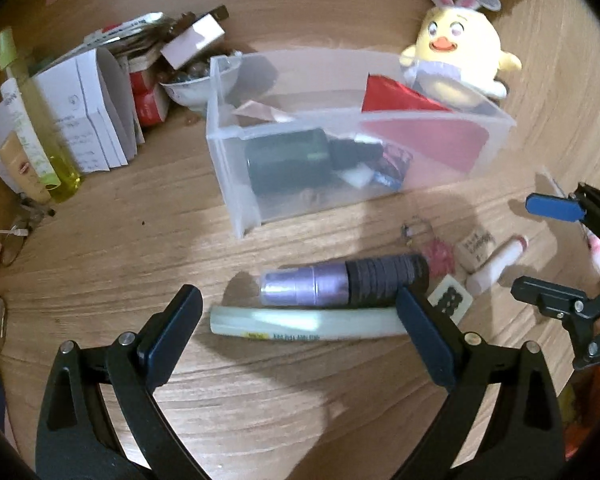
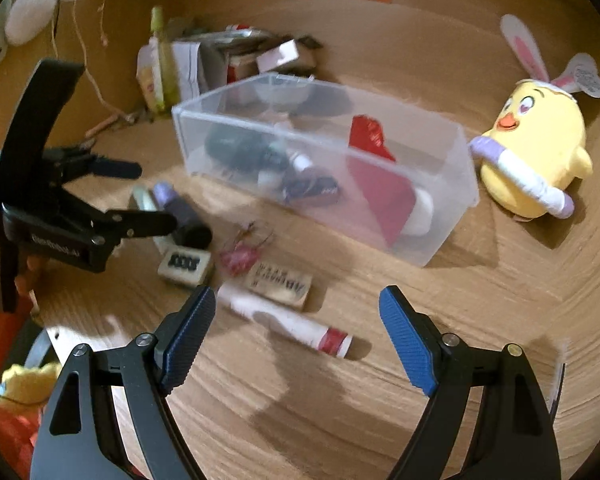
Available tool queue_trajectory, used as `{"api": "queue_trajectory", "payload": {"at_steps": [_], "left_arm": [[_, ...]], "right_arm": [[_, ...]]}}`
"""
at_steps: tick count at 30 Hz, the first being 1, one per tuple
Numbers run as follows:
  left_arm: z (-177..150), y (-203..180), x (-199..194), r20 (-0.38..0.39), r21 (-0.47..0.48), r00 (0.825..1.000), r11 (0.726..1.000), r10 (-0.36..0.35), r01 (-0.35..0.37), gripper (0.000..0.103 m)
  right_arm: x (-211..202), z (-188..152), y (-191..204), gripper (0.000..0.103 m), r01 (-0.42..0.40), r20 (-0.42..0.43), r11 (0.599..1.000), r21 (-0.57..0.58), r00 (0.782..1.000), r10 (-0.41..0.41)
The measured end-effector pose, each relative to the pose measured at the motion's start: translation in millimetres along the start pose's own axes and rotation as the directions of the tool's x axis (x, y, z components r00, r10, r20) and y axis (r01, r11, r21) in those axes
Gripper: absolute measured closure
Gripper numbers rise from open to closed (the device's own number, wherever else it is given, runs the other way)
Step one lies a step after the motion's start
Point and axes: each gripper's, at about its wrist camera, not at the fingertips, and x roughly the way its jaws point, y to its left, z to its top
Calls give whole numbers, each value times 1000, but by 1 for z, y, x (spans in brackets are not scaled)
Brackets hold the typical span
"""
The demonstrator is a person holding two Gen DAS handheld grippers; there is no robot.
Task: Organize objects
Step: 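Withdraw both grippers from the box back over the desk items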
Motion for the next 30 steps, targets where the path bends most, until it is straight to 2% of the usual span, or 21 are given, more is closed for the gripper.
{"api": "queue_trajectory", "payload": {"at_steps": [7,11,15,20,24,27,30], "left_arm": [[1,6,3,-36,-14,996,997,-79,78,4],[-2,8,1,-47,-7,994,995,-99,99,4],[-8,13,-1,-70,-23,990,992,-122,121,4],[-19,14,-6,-76,22,996,998,-55,57,4],[-14,10,-8,-58,73,998,997,-26,30,4],[-5,6,-3,-57,129,998,991,-18,25,4],[0,-5,5,-86,178,995,982,-54,68,4]], "right_arm": [[16,-2,5,21,-19,-66,999,-36,998,16],[21,-2,6,24,-30,-93,999,-44,995,26],[20,-3,7,33,-25,-97,998,-51,995,20],[17,-5,6,40,-19,-97,998,-55,995,14],[17,-4,8,43,-12,-95,997,-72,995,5],[19,0,10,43,-4,-90,996,-92,996,-4],[21,3,13,43,-12,-93,994,-110,996,2]]}}
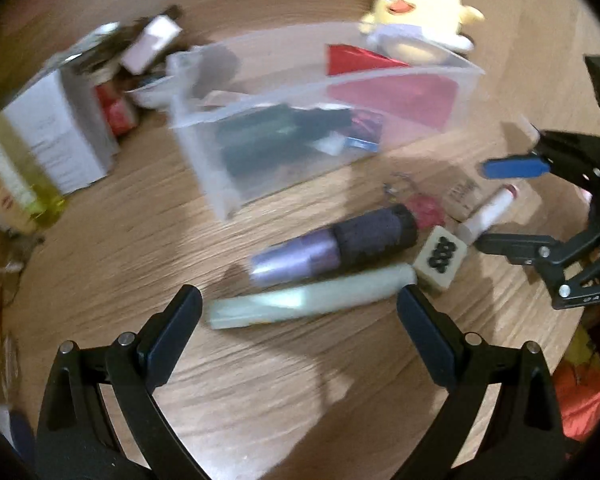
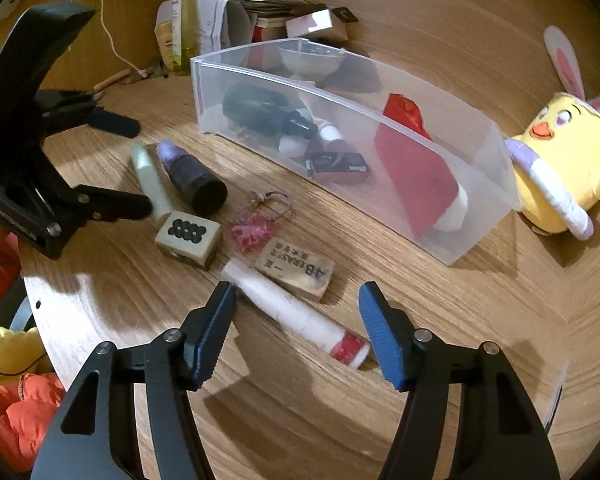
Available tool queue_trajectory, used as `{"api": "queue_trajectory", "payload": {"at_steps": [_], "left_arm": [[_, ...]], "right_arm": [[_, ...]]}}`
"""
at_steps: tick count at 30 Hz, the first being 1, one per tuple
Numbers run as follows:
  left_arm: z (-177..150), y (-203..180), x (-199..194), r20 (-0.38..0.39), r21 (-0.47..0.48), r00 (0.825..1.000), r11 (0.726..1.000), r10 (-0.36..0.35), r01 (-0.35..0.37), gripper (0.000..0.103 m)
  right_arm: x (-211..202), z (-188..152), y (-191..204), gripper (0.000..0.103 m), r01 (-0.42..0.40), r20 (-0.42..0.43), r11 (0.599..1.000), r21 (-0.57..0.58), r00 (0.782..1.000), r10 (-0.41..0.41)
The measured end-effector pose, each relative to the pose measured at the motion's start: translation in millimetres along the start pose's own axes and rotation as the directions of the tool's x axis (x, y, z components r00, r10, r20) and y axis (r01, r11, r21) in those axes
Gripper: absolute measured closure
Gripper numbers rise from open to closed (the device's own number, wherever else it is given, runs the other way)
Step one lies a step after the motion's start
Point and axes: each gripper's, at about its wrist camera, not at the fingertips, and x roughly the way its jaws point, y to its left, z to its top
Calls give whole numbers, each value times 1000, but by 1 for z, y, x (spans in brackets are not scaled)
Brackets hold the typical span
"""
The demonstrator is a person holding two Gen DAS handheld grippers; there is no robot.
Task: Organize objects
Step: 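Withdraw both grippers from the box back over the desk items, then grasp the white-and-red lip tube with the right gripper while the left grasps the pale green marker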
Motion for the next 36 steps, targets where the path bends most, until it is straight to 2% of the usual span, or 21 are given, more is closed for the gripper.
{"api": "queue_trajectory", "payload": {"at_steps": [2,4,5,7,9,10,14,17,24,25,27,28,35,36], "left_arm": [[1,-3,7,-28,13,1000,1000,-14,14,4],[1,0,9,-36,-16,998,999,-45,44,4],[1,2,7,-28,-33,998,998,-49,48,4],[-1,4,5,-16,-64,999,997,-42,41,11],[-6,3,0,-3,-72,1000,997,-18,18,24],[-7,2,-3,0,-76,1000,997,-15,15,26],[-17,-6,-12,9,-87,1000,996,-17,18,46],[-26,-16,-20,7,-81,1000,996,-23,24,56],[-29,-20,-27,3,-69,1000,998,-11,12,56],[-27,-20,-28,10,-67,1000,998,-7,8,54],[-22,-19,-29,24,-62,1000,998,-5,6,43],[-19,-20,-27,30,-57,1000,998,-8,10,41],[4,-40,-6,11,28,1000,999,-26,26,42],[6,-41,-2,5,28,999,999,-33,33,50]], "right_arm": [[1,0,1,43,-4,-2,1000,-6,1000,4],[1,1,1,43,-7,-3,1000,-8,1000,6],[0,0,0,47,-9,-2,1000,-5,1000,9],[0,0,-1,57,-22,-3,1000,4,1000,22],[-1,-1,-2,65,-30,-4,999,10,1000,30],[-2,-1,-1,67,-25,-3,1000,9,1000,25],[-5,-5,2,75,1,4,1000,0,1000,-1],[-7,-8,1,76,5,7,1000,2,1000,-5],[-12,-17,-3,77,13,6,1000,17,1000,-13],[-12,-18,-4,77,11,5,1000,20,1000,-12],[-12,-19,-5,77,9,5,1000,26,1000,-9],[-12,-19,-5,77,8,5,1000,28,1000,-8],[-6,-17,-7,77,-29,6,998,47,1000,29],[-6,-17,-7,77,-32,6,998,48,999,32]]}}
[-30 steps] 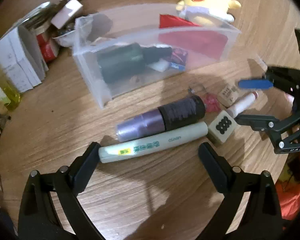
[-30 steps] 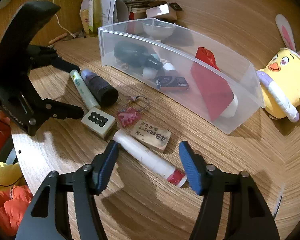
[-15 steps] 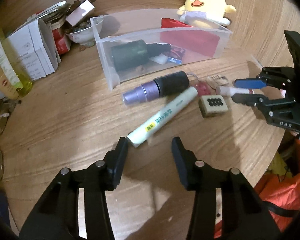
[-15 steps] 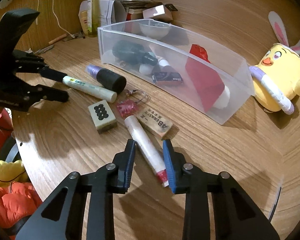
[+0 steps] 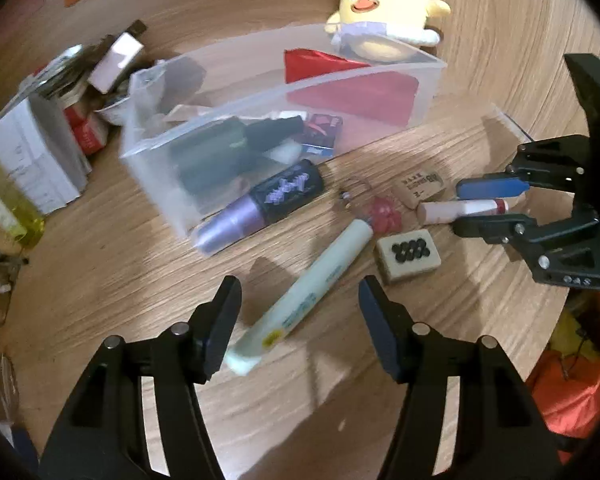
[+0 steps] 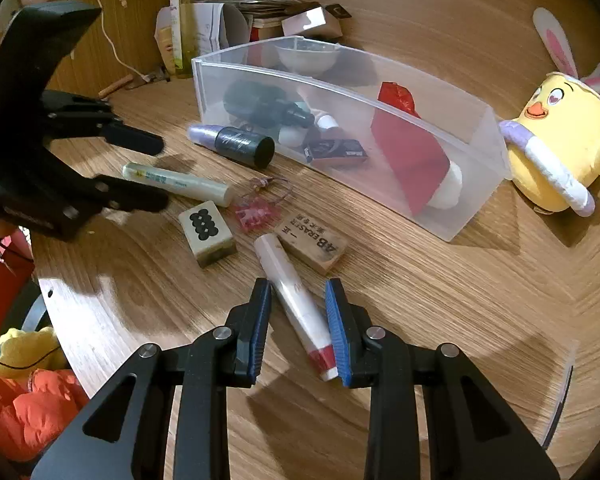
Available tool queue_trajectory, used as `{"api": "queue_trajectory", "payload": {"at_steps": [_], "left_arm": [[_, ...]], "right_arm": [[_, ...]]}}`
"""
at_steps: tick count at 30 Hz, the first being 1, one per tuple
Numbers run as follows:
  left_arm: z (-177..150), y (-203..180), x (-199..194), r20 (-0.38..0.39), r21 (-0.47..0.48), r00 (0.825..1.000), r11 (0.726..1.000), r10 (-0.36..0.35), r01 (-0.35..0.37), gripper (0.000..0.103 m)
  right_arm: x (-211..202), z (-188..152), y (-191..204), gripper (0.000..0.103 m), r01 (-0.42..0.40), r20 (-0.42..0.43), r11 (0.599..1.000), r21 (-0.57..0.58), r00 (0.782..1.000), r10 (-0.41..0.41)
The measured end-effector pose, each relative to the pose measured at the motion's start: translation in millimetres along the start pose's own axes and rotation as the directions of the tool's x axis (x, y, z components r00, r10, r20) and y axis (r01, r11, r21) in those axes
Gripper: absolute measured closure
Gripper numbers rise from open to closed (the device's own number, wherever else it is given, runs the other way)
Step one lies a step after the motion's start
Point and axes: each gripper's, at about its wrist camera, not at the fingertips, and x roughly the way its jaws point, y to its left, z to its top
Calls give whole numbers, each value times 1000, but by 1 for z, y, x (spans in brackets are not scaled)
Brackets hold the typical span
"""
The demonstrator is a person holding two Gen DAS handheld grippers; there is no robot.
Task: Organize objects
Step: 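Grasp the white-and-red lip tube with the right gripper while the left grasps the pale green marker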
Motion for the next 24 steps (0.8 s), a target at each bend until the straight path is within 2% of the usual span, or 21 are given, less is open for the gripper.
{"api": "queue_trajectory", "payload": {"at_steps": [3,9,11,16,24], "left_arm": [[0,2,4,-3,-26,999,999,-32,32,64],[-15,2,-6,19,-67,1000,998,-1,2,84],[-20,1,-10,21,-77,1000,997,9,-8,88],[-26,-3,-15,38,-105,999,994,35,-31,88],[-29,5,-33,103,-182,994,983,28,-8,88]], "right_arm": [[-1,-1,0,80,3,3,1000,2,1000,-3],[-7,-9,-5,89,-8,16,999,41,1000,7],[-8,-11,-7,89,-5,20,998,61,1000,4],[-14,-13,-8,89,-24,49,995,93,999,19],[-33,-8,-12,89,-27,107,992,126,994,14]]}}
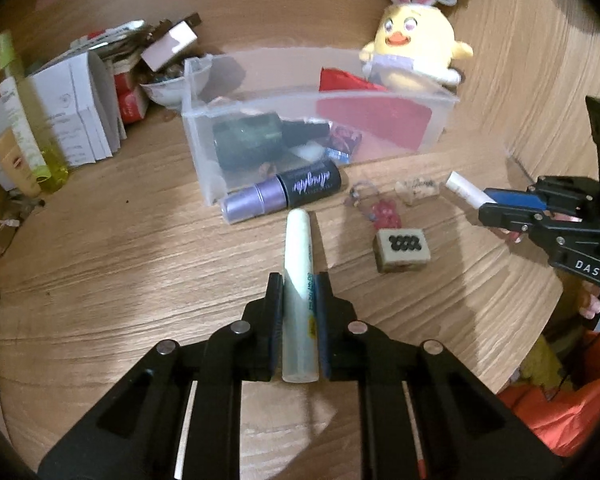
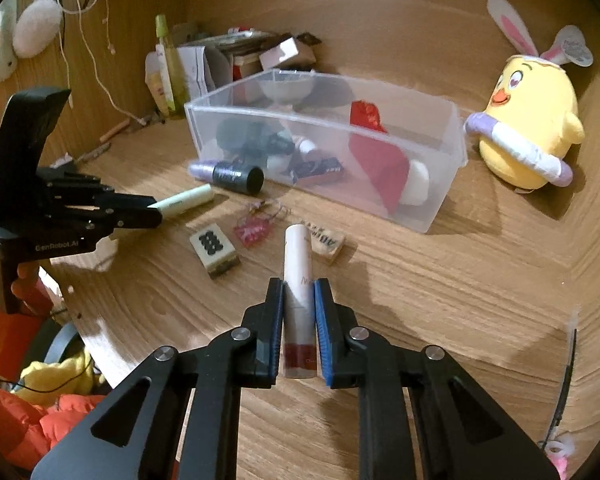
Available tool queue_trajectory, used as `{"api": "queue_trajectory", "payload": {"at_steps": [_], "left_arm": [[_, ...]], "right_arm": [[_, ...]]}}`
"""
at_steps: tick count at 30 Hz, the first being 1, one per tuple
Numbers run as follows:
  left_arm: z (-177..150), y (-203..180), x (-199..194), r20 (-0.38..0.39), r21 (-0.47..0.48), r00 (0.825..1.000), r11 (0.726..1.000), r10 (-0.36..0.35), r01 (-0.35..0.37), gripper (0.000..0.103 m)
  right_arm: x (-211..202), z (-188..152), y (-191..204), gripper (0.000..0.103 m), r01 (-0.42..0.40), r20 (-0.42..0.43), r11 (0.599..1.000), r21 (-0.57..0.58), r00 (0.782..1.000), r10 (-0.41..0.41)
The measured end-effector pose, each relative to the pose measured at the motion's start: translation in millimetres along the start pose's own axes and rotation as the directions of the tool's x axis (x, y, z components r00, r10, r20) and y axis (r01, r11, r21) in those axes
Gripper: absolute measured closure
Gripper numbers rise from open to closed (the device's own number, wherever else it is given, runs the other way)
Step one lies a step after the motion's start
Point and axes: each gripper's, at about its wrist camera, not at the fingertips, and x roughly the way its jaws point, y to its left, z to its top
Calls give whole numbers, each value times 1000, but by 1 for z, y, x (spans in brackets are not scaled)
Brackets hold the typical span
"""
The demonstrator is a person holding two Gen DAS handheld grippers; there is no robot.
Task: Organize objects
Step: 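Grasp the white-and-red lip tube with the right gripper while the left grasps the pale green marker, then carry the lip tube into the box while the left gripper lowers the marker in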
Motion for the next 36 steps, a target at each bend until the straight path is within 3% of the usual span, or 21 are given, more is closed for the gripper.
{"api": "queue_trajectory", "payload": {"at_steps": [6,16,19,21,24,25,27,36], "left_arm": [[2,-3,-14,28,15,1000,1000,11,-12,88],[-6,-6,6,-72,56,997,998,39,-35,88],[-1,-7,8,-74,63,997,998,34,-29,85],[3,-9,12,-77,76,996,997,36,-30,75],[8,-4,26,-98,82,995,996,30,-22,75],[10,-2,28,-85,76,996,997,27,-20,76],[13,0,30,-77,71,997,997,28,-22,88],[20,3,6,6,33,1000,999,29,-29,88]], "right_arm": [[-9,7,-3,89,5,31,1000,16,999,-5],[-11,8,0,89,8,42,1000,4,999,-8],[-12,10,-1,89,7,49,1000,9,999,-7],[-12,11,-2,89,5,54,1000,13,999,-6],[-12,14,-3,89,1,62,1000,16,998,-2],[-12,15,-3,89,0,65,1000,17,998,-1],[-12,18,-5,89,-4,74,1000,24,997,2],[-15,38,-15,89,-7,129,999,51,992,1]]}}
